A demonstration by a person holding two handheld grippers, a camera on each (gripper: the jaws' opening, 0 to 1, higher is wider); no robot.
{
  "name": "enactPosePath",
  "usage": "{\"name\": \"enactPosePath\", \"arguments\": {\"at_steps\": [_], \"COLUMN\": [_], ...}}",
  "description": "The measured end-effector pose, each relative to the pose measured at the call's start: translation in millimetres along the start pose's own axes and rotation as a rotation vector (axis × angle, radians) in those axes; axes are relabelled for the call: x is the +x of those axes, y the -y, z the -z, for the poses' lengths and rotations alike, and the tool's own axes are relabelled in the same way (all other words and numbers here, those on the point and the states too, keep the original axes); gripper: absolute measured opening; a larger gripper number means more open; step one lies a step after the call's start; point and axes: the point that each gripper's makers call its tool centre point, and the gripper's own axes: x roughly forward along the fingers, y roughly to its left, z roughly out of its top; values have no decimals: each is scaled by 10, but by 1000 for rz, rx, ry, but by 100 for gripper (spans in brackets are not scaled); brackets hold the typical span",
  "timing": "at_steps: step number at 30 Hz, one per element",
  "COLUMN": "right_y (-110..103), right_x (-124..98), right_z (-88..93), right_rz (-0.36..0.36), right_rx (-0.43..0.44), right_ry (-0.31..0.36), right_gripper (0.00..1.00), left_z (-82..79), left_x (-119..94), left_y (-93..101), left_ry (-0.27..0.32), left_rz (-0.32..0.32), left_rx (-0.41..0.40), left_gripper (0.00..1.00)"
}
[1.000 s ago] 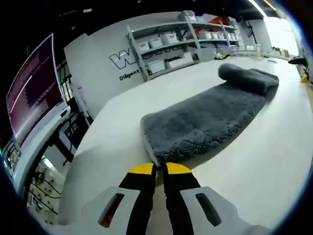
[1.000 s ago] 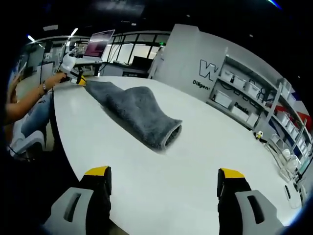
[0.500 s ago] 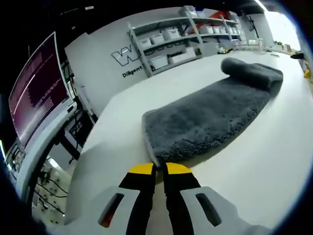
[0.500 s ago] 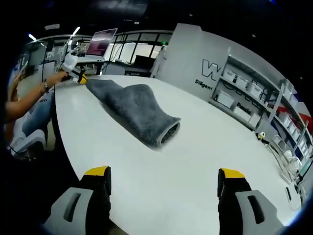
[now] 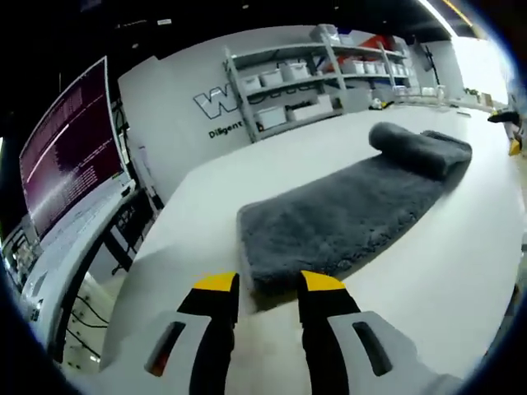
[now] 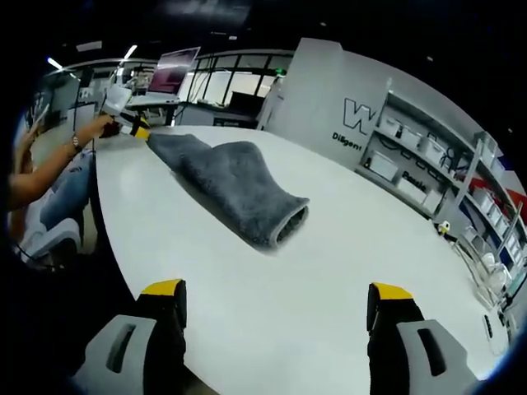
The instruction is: Open the folded towel by lifting each exposed corner and separating the folded layers until the towel lies flat within the target outline without major curled edges
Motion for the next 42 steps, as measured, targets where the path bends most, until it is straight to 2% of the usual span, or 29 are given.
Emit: {"name": "enactPosePath", "arguments": {"at_steps": [3,7,11,14,17,24,30,31,35,37,39,42], "right_y": [-19,-22,-25,-84,-127,-172,-198,-232,-234,-220,-172,-109], "right_x": [11,26,20,29,42,97,166,187,254,288,342,404], "right_z": [4,5,12,4,-3,-61,-173,-228,-416,-490,-648,-779], "right_rz": [-6,-8,8,-19,-35,-47,-72,-101,-125,-122,-105,-97], "right_rx": [1,-4,-21,-5,0,3,13,5,31,40,70,108], "right_ry": [-1,-9,-15,-9,-5,2,22,37,88,104,163,202], "right_gripper": [92,92,93,94,94,94,94,94,94,94,91,88], "left_z": [-36,-68,-157,-274,-325,-425,-405,-394,-353,-348,-319,-337], "left_x": [-58,-137,-201,-260,-328,-458,-501,-505,-532,-546,-575,-634], "left_y": [78,313,537,689,806,885,875,883,950,973,981,1005], "left_ry": [3,-4,30,88,109,162,163,159,150,147,134,148], "left_rz": [23,117,187,244,278,306,293,293,309,313,292,293], "left_rx": [-6,-37,-45,-56,-58,-67,-61,-63,-55,-54,-27,-24], "left_gripper": [52,71,82,89,99,99,99,99,99,99,99,99]}}
